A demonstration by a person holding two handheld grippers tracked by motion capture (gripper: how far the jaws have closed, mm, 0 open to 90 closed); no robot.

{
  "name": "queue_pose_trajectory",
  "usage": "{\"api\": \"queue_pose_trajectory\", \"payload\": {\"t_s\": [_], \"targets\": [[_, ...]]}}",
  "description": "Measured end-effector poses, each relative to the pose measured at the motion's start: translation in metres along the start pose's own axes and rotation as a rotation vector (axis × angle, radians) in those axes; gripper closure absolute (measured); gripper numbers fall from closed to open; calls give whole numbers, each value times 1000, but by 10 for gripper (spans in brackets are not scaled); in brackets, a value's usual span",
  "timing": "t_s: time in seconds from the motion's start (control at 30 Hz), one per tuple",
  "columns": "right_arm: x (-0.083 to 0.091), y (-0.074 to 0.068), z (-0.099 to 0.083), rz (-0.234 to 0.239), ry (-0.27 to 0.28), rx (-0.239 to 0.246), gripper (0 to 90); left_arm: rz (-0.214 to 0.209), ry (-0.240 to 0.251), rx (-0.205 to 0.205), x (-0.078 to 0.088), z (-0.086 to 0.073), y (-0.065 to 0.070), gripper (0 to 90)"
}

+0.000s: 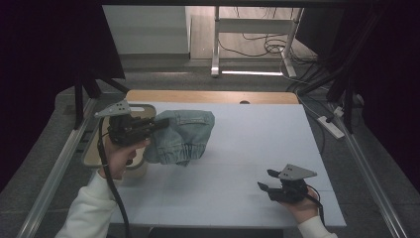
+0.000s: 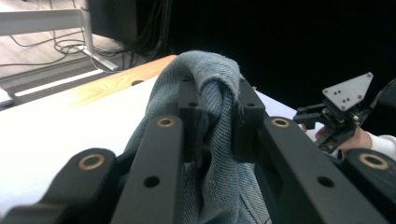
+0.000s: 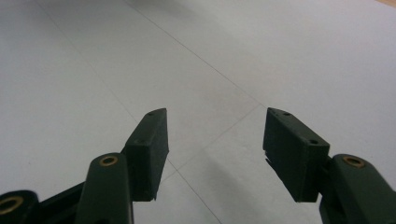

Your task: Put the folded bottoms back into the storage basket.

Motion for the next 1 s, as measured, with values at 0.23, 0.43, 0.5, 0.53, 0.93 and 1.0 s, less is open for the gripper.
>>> {"api": "queue_pose_trajectory", "payload": {"t_s": [0.23, 0.43, 0.5, 0.53, 0.93, 1.0], "targets": [[0, 0, 0, 0, -3, 0, 403, 19, 30, 17, 12, 9, -11, 767], [-1, 0, 0, 0, -4, -1, 403, 27, 52, 23, 22, 15, -16, 767], [-1, 0, 0, 0, -3, -1, 403, 30, 59, 27, 25, 17, -18, 768], [-1, 0, 0, 0, -3, -1, 403, 32, 61, 27, 27, 18, -18, 768], [-1, 1, -1, -2, -4, -3, 402, 58, 89, 47, 43, 23, -31, 767], [-1, 1, -1, -2, -5, -3, 399, 61, 94, 51, 46, 24, -33, 767]]}}
Point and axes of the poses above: each handheld gripper's, and its own axes: x roughly backward along the jaws, z roughly out of its top, y roughly to its right, the point moved 5 cm from there along -x, roughly forward along the jaws, and after that the axes turned 9 degrees about z, right-handed, at the moved point
